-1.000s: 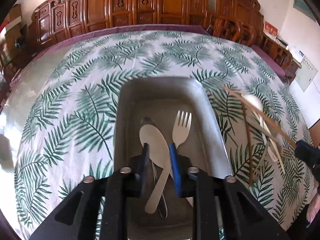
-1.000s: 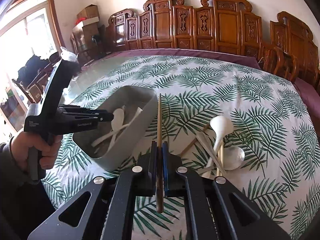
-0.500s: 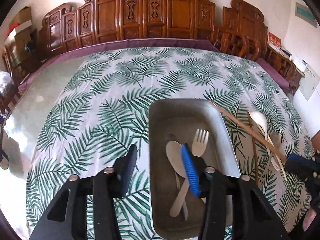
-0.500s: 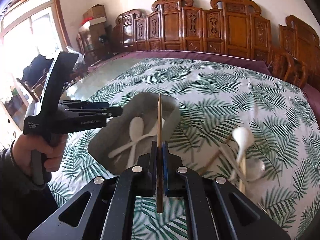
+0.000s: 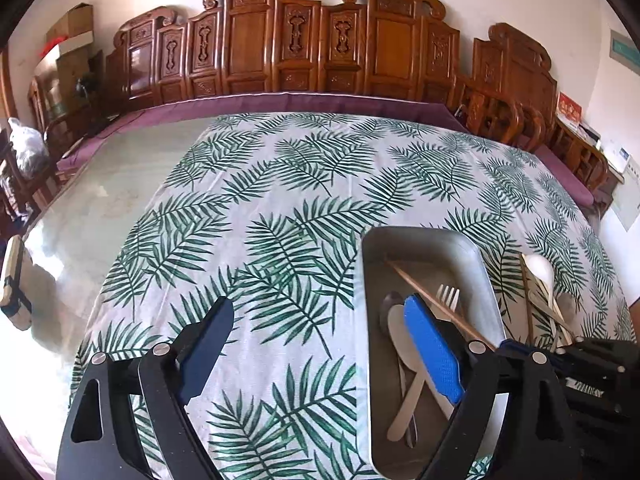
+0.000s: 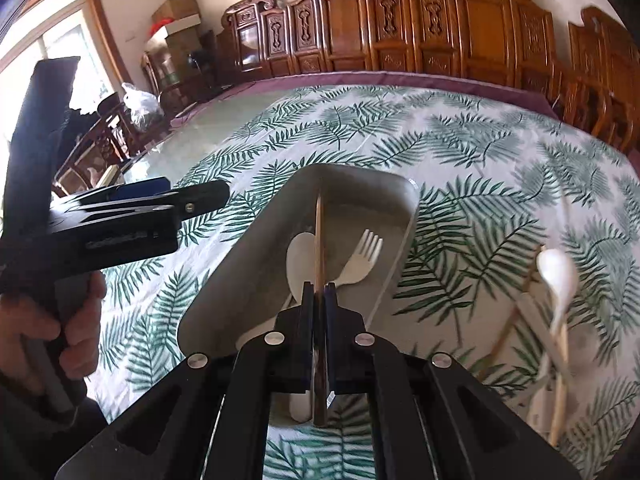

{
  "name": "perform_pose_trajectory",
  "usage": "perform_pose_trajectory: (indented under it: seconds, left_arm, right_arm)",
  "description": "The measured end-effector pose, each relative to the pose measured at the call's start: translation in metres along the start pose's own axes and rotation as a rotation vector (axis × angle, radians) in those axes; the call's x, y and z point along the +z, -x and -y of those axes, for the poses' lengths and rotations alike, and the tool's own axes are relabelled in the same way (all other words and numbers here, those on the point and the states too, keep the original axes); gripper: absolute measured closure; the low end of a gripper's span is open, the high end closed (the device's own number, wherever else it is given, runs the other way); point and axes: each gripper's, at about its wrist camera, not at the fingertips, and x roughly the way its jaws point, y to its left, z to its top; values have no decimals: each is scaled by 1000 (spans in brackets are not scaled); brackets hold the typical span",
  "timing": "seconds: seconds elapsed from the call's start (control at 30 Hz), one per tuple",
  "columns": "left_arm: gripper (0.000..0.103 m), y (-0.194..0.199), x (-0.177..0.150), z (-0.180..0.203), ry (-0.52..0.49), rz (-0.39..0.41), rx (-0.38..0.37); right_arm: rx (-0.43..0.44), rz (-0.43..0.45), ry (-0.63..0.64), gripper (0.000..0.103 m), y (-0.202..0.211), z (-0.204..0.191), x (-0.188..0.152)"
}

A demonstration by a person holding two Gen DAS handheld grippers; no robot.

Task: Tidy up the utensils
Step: 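Carry the wooden chopstick over the grey tray and open the right tool, then grasp the metal fork from the utensil bundle with the right tool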

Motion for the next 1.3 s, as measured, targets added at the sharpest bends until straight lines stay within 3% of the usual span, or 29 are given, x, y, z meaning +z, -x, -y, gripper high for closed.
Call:
perform_pose_trajectory:
  seconds: [0.5,0.7,0.9,1.17,1.3]
  left_arm:
    - [19,3,0,-1,-6,4,3]
    - [19,3,0,2,-11,4,-3]
    - [19,7,-1,16,-22,9,-33]
    - [19,15,-4,61,-99,32,-81]
    - [19,16,-9,85,-134,26,-123]
  right_arm:
    - [164,-50,-68,91,-18,3,-9]
    - [176,-20,-49,81,-3,9,-3]
    - [93,49,18,82,42,27,-3]
    - [-129,127,23,82,110,97,-19]
    - [-204,146,-13,80,124,130,-36]
